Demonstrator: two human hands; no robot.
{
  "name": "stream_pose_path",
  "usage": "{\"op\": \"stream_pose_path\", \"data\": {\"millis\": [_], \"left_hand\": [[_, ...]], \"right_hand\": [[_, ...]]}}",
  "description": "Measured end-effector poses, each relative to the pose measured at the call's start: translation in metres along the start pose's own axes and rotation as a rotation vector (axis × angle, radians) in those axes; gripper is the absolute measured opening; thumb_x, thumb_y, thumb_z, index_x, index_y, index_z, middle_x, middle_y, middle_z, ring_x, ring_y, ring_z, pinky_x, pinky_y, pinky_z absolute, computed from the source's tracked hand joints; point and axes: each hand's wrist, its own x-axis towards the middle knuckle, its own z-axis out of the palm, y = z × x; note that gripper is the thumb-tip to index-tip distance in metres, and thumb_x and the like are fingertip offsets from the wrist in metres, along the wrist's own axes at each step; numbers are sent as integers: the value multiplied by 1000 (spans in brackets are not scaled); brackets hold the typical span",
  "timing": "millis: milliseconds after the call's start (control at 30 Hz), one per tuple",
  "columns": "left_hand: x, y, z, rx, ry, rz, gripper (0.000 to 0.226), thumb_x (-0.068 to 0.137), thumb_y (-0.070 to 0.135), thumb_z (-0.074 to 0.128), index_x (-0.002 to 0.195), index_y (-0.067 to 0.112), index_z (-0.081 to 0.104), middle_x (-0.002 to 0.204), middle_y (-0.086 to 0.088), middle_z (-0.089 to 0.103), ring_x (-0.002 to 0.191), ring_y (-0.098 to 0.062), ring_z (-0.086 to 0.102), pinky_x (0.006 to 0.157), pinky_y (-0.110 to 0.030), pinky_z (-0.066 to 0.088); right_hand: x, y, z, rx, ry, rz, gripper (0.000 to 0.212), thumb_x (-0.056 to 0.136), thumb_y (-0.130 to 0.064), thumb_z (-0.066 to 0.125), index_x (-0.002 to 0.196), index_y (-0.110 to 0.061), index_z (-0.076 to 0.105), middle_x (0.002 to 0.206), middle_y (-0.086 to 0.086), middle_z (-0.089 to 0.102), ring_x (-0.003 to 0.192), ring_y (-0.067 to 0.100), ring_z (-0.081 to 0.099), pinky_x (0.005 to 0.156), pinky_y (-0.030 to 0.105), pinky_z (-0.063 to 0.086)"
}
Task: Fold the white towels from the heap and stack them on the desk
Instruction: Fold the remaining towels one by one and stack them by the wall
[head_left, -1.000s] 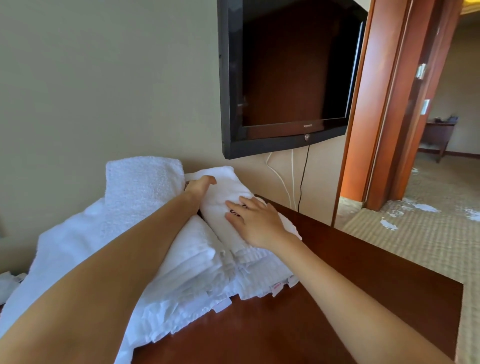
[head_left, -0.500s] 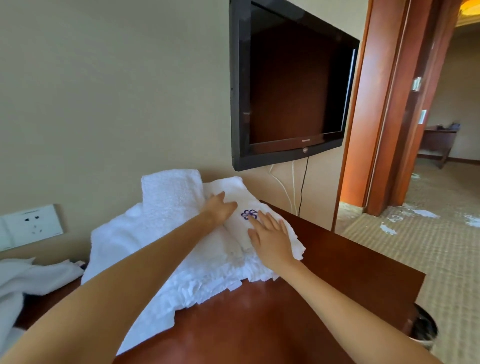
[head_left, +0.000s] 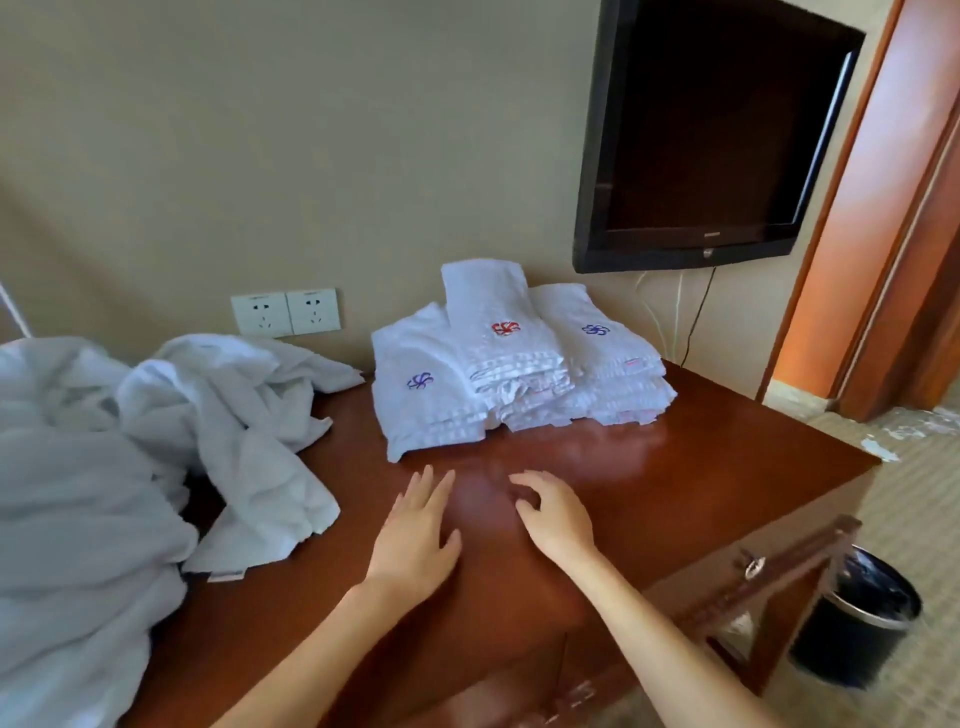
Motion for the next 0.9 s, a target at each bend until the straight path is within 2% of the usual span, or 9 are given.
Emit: {"op": "stream_pose_path", "data": {"millis": [100, 367, 467, 533, 600, 667, 700, 800, 900], "left_hand": [[-47, -34, -15, -28, 73, -169, 62, 99, 36, 44, 154, 23, 16, 161, -2, 11, 149, -17, 4, 119, -28, 10], [-80, -95, -50, -40, 422, -220, 50, 91, 13, 56, 140, 17, 47, 147, -5, 44, 134, -23, 42, 103, -34, 42], [-78, -109, -58, -354, 542, -348, 49, 89, 1, 55, 136, 7, 45, 138, -9, 49, 130, -25, 45, 105, -33, 38], [-75, -106, -61, -482, 604, -362, 46, 89, -2, 48, 134, 7, 44, 128, -1, 51, 124, -16, 47, 103, -28, 38], [-73, -104, -60, -533, 595, -414, 58, 93, -1, 42, 147, 9, 27, 144, 1, 40, 134, -10, 36, 110, -22, 29], [-74, -105, -60, -561, 566, -478, 67, 95, -1, 39, 153, 13, 10, 156, -2, 26, 140, -10, 28, 103, -11, 23], [-74, -106, -60, -581, 556, -482, 67, 94, -1, 39, 153, 13, 11, 154, 0, 28, 136, -5, 32, 96, -4, 23], [-73, -104, -62, -614, 552, -418, 56, 93, -1, 41, 146, 13, 32, 130, 12, 46, 101, 21, 40, 76, 8, 26], [-73, -103, -60, -640, 535, -384, 60, 88, -3, 43, 144, 20, 38, 125, 8, 55, 93, 19, 51, 75, 2, 37]], "right_hand": [[-20, -37, 23, 25, -1, -40, 34, 96, -17, 50, 127, -27, 61, 131, -11, 57, 123, 9, 50, 87, 19, 40], [-57, -126, 94, 217, -129, -251, 34, 96, -20, 55, 129, -25, 58, 131, -12, 58, 122, 6, 51, 94, 13, 36], [-52, -152, 119, 196, -118, -284, 45, 92, -33, 61, 135, -23, 52, 133, -10, 55, 124, 9, 50, 94, 17, 37], [-47, -169, 137, 144, -131, -314, 61, 89, -38, 65, 143, -21, 42, 142, -5, 48, 131, 12, 44, 101, 21, 36], [-38, -181, 156, -34, -135, -376, 74, 90, -43, 62, 151, -19, 26, 155, 4, 31, 144, 20, 27, 113, 28, 24], [-27, -191, 167, -158, -157, -369, 77, 91, -49, 56, 153, -22, 18, 160, 7, 18, 148, 22, 14, 118, 35, 14], [-21, -194, 170, -154, -177, -349, 72, 93, -48, 54, 153, -24, 22, 158, 5, 23, 146, 22, 19, 117, 35, 18], [-11, -194, 172, -44, -117, -303, 37, 97, -22, 43, 133, -26, 55, 127, 3, 58, 116, 23, 55, 87, 31, 42], [-15, -186, 161, -8, -71, -280, 40, 92, -6, 37, 119, -21, 63, 108, 3, 64, 100, 24, 61, 74, 31, 45]]}}
